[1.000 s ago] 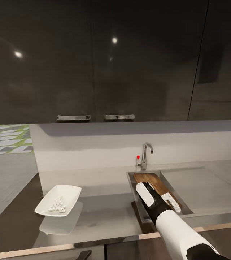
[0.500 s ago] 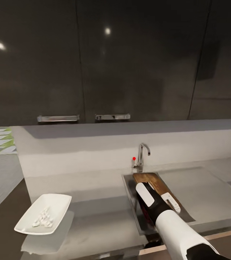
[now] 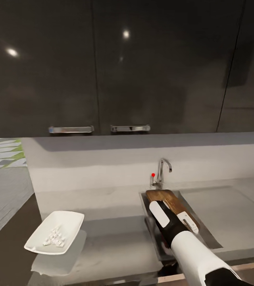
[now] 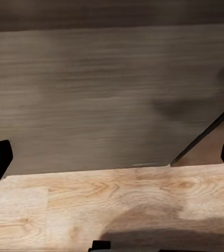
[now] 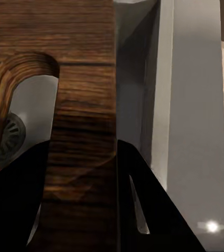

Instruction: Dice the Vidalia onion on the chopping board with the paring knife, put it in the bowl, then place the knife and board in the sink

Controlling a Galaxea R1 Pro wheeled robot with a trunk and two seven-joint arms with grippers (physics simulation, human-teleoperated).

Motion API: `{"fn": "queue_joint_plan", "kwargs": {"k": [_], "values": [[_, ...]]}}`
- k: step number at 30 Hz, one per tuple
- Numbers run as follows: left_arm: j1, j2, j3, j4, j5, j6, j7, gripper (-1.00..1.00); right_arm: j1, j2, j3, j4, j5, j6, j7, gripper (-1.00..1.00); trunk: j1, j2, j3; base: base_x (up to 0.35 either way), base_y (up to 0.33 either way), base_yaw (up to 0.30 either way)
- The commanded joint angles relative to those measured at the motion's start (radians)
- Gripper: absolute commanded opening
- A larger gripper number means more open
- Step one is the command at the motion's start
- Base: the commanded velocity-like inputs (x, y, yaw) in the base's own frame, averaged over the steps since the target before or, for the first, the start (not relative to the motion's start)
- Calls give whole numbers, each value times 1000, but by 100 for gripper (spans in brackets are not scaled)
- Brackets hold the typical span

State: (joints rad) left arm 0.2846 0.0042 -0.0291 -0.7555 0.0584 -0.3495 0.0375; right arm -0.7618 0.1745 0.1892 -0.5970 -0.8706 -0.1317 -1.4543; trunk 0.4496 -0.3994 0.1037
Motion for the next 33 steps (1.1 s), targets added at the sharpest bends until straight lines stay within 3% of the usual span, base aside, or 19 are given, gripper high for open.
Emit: {"fn": "queue_joint_plan", "kwargs": {"k": [1,11,18,33], "values": [[1,0,-3,-1,6,-2,4,100,-1,0,3,0,-4,-10,-1,-100,0,-1,0,0,0,86],[1,0,-3,-1,6,-2,4,100,-1,0,2,17,-4,-9,1,-100,0,-1,-9,0,0,16],[1,0,-3,-1,6,-2,4,100,-1,0,1,46,-5,-9,55,-100,0,-1,-20,0,-35,0],[1,0,-3,-1,6,-2,4,100,-1,0,1,56,-5,-9,63,-100,0,-1,-44,0,-70,0]]}}
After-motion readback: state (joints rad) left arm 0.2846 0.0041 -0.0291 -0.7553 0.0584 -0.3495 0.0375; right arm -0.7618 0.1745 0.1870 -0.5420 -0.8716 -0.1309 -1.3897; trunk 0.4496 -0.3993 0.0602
